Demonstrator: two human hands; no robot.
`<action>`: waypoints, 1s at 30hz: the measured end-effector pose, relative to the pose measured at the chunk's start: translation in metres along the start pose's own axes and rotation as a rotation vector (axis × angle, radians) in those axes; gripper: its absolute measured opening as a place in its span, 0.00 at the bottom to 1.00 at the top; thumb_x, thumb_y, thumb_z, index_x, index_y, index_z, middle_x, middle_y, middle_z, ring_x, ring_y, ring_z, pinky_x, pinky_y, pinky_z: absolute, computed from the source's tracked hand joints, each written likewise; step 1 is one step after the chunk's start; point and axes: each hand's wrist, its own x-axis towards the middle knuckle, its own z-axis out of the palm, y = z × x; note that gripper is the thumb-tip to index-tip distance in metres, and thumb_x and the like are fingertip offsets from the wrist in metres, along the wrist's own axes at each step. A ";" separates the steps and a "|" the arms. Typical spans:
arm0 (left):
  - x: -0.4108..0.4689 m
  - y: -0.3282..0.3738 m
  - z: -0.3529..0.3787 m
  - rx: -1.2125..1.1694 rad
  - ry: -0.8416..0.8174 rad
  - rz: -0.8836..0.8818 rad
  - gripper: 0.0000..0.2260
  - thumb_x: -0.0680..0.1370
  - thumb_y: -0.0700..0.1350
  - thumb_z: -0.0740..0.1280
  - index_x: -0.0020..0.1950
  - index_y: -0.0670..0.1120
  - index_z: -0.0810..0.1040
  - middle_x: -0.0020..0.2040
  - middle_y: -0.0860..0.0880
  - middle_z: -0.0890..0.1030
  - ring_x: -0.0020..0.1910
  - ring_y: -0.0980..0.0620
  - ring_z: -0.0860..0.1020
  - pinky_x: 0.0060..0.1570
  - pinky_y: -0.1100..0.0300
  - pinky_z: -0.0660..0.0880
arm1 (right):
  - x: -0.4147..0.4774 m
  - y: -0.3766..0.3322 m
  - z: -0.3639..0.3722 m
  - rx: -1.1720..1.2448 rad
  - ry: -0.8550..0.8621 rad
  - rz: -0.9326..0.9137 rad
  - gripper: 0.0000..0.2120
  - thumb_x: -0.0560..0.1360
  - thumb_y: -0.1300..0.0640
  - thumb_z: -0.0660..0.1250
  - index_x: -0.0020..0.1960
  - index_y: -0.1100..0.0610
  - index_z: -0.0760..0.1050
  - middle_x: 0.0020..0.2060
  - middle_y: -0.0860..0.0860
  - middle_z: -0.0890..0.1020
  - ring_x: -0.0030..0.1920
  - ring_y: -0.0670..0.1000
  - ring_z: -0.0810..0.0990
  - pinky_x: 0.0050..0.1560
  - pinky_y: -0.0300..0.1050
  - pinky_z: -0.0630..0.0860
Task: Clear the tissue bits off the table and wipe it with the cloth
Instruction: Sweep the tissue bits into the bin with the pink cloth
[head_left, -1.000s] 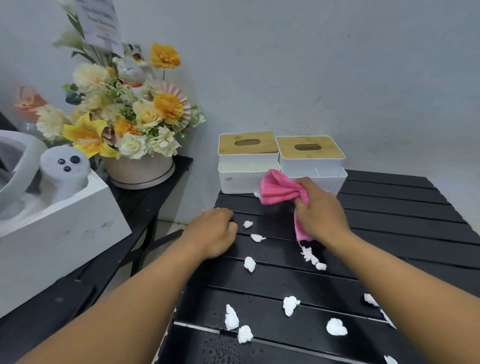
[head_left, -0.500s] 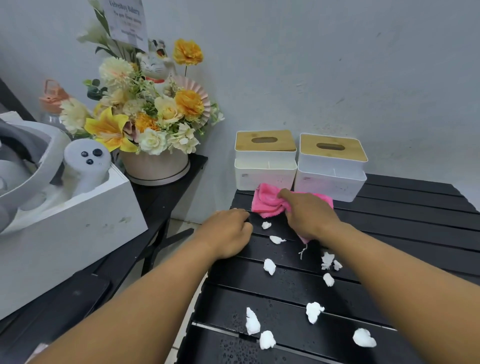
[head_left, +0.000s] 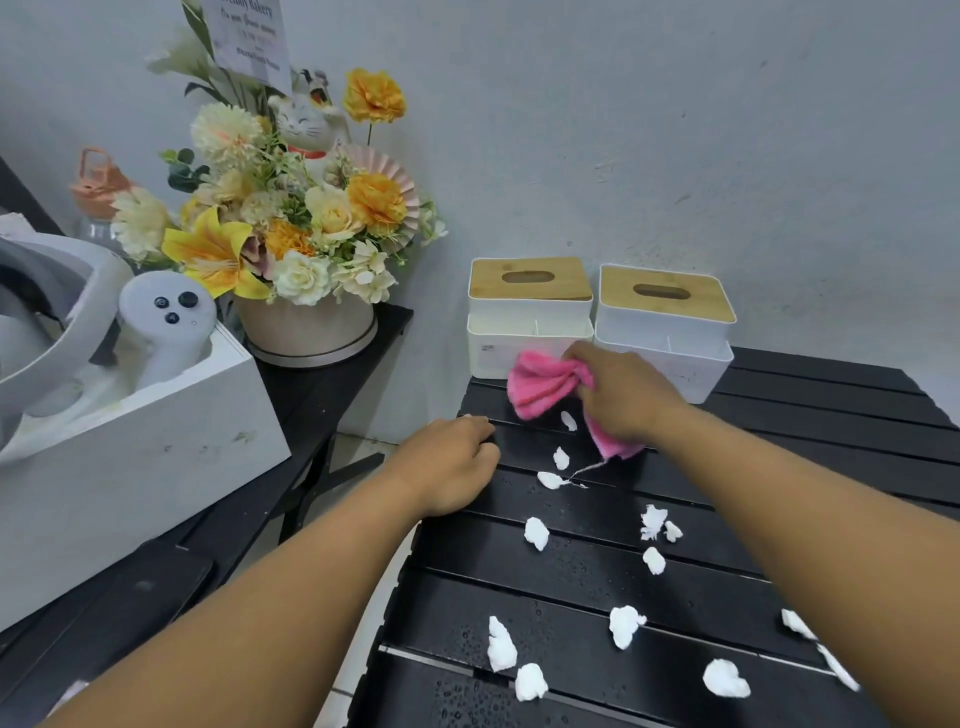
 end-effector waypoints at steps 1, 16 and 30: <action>0.000 0.000 0.000 0.000 -0.007 0.000 0.20 0.72 0.51 0.49 0.52 0.44 0.75 0.50 0.47 0.80 0.50 0.43 0.77 0.52 0.46 0.76 | -0.002 -0.001 0.008 -0.015 -0.065 -0.008 0.11 0.81 0.56 0.56 0.61 0.44 0.69 0.48 0.53 0.82 0.46 0.56 0.79 0.49 0.54 0.78; -0.004 -0.012 0.000 0.062 -0.038 0.036 0.18 0.82 0.44 0.53 0.63 0.37 0.76 0.72 0.45 0.70 0.69 0.44 0.70 0.67 0.52 0.67 | -0.003 0.004 -0.021 0.174 -0.040 -0.083 0.08 0.81 0.57 0.59 0.55 0.46 0.73 0.46 0.47 0.80 0.45 0.48 0.77 0.47 0.45 0.69; -0.009 -0.014 0.003 0.090 -0.046 -0.033 0.18 0.81 0.43 0.53 0.62 0.37 0.75 0.66 0.41 0.74 0.64 0.41 0.74 0.65 0.46 0.69 | -0.035 0.005 -0.012 0.226 -0.365 -0.143 0.07 0.80 0.51 0.64 0.56 0.47 0.78 0.53 0.44 0.81 0.55 0.49 0.77 0.60 0.46 0.71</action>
